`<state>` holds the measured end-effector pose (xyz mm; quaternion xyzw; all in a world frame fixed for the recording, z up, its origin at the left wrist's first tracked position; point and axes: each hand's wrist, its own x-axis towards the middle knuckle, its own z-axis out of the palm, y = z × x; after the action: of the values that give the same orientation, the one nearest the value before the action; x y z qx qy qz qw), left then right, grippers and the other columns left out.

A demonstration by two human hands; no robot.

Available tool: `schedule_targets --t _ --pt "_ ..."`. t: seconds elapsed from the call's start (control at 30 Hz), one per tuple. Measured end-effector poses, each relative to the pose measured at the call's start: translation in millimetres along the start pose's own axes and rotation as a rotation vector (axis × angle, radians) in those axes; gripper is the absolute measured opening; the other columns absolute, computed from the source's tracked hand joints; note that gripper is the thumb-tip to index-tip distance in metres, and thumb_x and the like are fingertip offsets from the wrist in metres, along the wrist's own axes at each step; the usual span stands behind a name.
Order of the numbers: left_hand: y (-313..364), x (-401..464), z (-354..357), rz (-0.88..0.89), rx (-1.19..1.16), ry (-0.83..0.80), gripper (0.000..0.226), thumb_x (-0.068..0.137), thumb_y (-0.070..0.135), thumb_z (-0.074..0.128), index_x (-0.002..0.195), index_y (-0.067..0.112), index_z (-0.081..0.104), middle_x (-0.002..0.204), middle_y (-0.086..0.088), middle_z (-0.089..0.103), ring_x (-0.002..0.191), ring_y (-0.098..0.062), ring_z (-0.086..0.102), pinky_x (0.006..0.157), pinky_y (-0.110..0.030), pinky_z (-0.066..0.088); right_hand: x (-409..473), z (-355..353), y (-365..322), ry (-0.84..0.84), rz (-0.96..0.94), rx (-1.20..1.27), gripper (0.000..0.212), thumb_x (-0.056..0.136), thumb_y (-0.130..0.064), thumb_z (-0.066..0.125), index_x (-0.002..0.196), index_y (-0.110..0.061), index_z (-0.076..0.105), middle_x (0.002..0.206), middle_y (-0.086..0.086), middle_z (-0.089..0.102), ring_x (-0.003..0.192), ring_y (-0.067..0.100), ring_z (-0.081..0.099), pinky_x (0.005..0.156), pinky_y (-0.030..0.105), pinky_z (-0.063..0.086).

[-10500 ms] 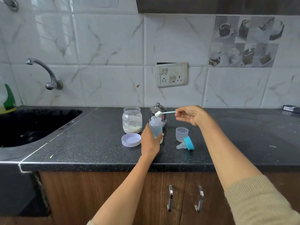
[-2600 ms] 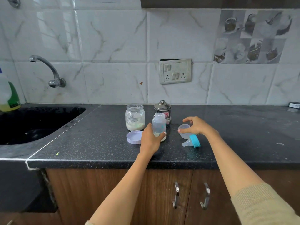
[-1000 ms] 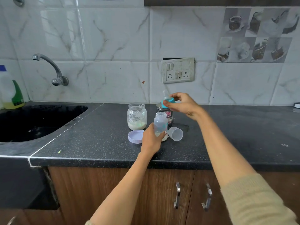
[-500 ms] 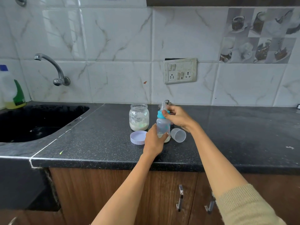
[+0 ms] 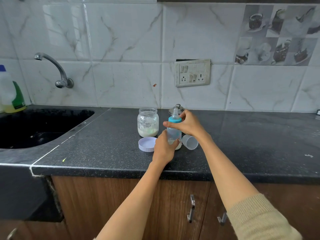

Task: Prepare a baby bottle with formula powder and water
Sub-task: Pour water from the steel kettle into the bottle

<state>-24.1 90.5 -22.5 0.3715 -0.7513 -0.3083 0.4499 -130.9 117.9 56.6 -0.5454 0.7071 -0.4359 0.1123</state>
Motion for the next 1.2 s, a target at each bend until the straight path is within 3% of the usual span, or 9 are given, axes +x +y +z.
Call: schedule_targets --t 0.17,0.37,0.53,0.63,0.7,0.77,0.9,1.07,1.2 --pt "0 0 -1 -0.023 -0.009 -0.007 0.027 0.087 0.023 0.063 0.105 0.007 0.051 0.11 -0.01 0.062 0.101 -0.027 0.057 0.081 -0.035 0.045 -6 5 -4 0.008 0.01 -0.075 0.094 0.052 -0.068 0.077 0.115 -0.007 0.043 0.097 -0.002 0.047 0.088 0.014 0.049 0.061 0.023 0.038" --pt "1 -1 -1 -0.008 0.0 -0.012 0.033 0.088 0.023 0.062 0.115 0.007 0.05 0.115 -0.008 0.061 0.105 -0.024 0.056 0.085 -0.034 0.046 -8 0 2 0.083 -0.025 -0.032 0.071 0.058 -0.059 0.079 0.099 -0.013 0.043 0.091 -0.003 0.046 0.079 0.011 0.046 0.06 0.021 0.039" --pt "2 -2 -2 -0.02 0.005 -0.004 0.033 0.088 0.024 0.062 0.114 0.007 0.051 0.111 -0.009 0.062 0.101 -0.025 0.056 0.076 -0.029 0.04 -1 -4 -1 0.049 -0.054 0.158 0.052 0.069 -0.029 0.081 0.109 -0.016 0.052 0.101 -0.002 0.057 0.09 0.011 0.055 0.07 0.018 0.047" --pt "3 -2 -2 -0.025 0.003 -0.007 0.033 0.088 0.023 0.062 0.113 0.006 0.051 0.111 -0.01 0.061 0.101 -0.026 0.056 0.075 -0.027 0.037 2 -11 -8 0.046 -0.065 0.335 0.048 0.076 -0.011 0.075 0.119 -0.008 0.054 0.105 0.004 0.057 0.091 0.013 0.054 0.06 0.01 0.048" --pt "2 -1 -1 -0.03 0.007 -0.015 0.034 0.088 0.023 0.062 0.114 0.005 0.05 0.113 -0.01 0.061 0.103 -0.027 0.056 0.077 -0.028 0.038 8 -17 -10 0.097 -0.068 0.452 0.046 0.076 -0.007 0.073 0.118 -0.008 0.055 0.108 0.008 0.06 0.091 0.015 0.056 0.06 0.013 0.049" --pt "2 -1 -2 -0.035 0.008 -0.018 0.035 0.088 0.023 0.062 0.116 0.006 0.05 0.115 -0.01 0.061 0.105 -0.026 0.055 0.08 -0.028 0.039 16 -26 -4 0.197 -0.04 0.53 0.043 0.074 -0.009 0.074 0.113 -0.012 0.057 0.108 0.009 0.062 0.088 0.014 0.059 0.071 0.022 0.052" --pt "2 -1 -2 -0.036 0.007 -0.017 0.036 0.088 0.023 0.062 0.117 0.004 0.05 0.116 -0.011 0.061 0.106 -0.027 0.055 0.082 -0.03 0.04 14 -45 32 0.201 0.066 0.415 0.038 0.075 -0.011 0.069 0.112 -0.016 0.063 0.103 0.002 0.059 0.09 0.011 0.058 0.082 0.029 0.052" --pt "3 -2 -2 -0.045 0.008 -0.017 0.035 0.088 0.022 0.062 0.116 0.004 0.05 0.117 -0.011 0.06 0.107 -0.027 0.055 0.079 -0.027 0.038 -10 -50 77 0.126 0.191 0.291 0.016 0.073 -0.01 0.07 0.088 -0.015 0.066 0.091 0.005 0.059 0.083 0.015 0.056 0.073 0.031 0.049" --pt "4 -3 -2 -0.055 0.001 -0.025 0.035 0.089 0.022 0.061 0.116 0.005 0.05 0.118 -0.011 0.06 0.107 -0.027 0.055 0.08 -0.027 0.038 -17 -46 93 0.083 0.253 0.206 0.02 0.072 -0.011 0.072 0.09 -0.011 0.064 0.083 0.003 0.059 0.08 0.015 0.054 0.071 0.027 0.047"
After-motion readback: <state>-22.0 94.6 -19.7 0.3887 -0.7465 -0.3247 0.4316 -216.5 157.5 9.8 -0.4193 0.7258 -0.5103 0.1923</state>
